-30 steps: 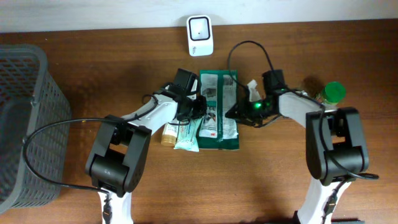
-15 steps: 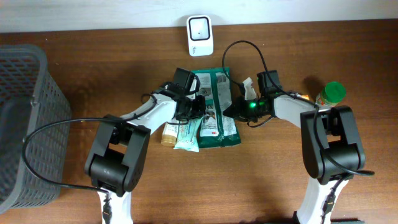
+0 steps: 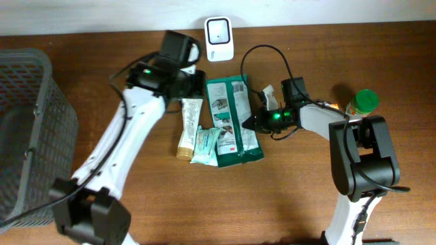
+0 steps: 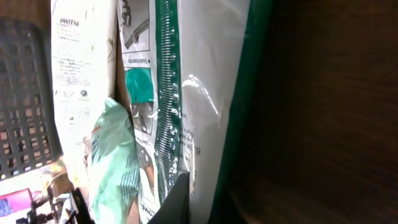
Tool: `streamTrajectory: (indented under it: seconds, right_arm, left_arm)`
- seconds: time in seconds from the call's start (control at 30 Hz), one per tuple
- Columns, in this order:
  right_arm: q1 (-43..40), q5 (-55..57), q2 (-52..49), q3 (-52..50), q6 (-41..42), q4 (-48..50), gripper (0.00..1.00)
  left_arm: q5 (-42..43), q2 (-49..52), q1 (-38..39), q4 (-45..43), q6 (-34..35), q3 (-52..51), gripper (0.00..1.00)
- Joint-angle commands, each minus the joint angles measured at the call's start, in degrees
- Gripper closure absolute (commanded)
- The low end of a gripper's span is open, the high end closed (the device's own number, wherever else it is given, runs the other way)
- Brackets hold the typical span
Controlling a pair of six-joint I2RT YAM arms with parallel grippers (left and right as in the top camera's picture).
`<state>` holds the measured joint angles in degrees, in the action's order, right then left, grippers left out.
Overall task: Scan the item barcode
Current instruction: 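Release the left gripper and lift the glove pack with the right gripper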
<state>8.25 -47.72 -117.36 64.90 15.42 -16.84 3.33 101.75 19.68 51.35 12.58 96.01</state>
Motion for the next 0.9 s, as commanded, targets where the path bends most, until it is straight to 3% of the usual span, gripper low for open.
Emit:
streamTrajectory:
  seconds: [0.0,0.07,0.17,0.23,0.27,0.47,0.6,0.73,0.87]
  right_arm:
    - [0.31,-1.97,5.73,-0.46,-3.28,-1.18,0.96]
    - [0.31,-2.05,9.44,-0.46,-4.33,-2.27,0.96]
    - [0.31,-1.99,16.81,-0.46,-6.34,-5.53,0.96]
    - [0.24,-1.88,21.16,-0.46,-7.08,-7.21,0.96]
    - [0.13,-1.73,23.28,-0.46,-7.08,-7.96,0.96]
    - [-1.6,-2.29,31.74,-0.33,-12.15,-14.34,0.96]
    - [-1.53,-5.92,33.4,0.15,-18.84,-17.2,0.96]
    - [-1.51,-5.62,33.4,2.1,-19.47,-18.12,0.96]
    - [0.2,6.67,33.33,7.13,-15.23,-18.49,0.96]
  left_arm:
    - [-1.88,-1.51,-6.23,1.29,-2.03,0.37,0.8]
    - [-1.86,-1.49,-8.9,1.7,-2.01,0.37,0.7]
    - [-1.86,-1.49,-11.58,1.86,-2.01,0.37,0.27]
    - [-1.86,-1.49,-12.15,1.95,-2.01,0.37,0.05]
    - [-1.86,-1.49,-12.13,1.95,-2.01,0.37,0.01]
    - [-1.86,-1.49,-12.13,1.92,-1.99,0.37,0.01]
    - [-1.66,-1.49,-12.13,1.92,-1.99,0.37,0.01]
    - [-1.66,-1.49,-12.13,1.92,-1.99,0.37,0.01]
    - [-1.66,-1.49,-12.13,1.92,-1.99,0.37,0.01]
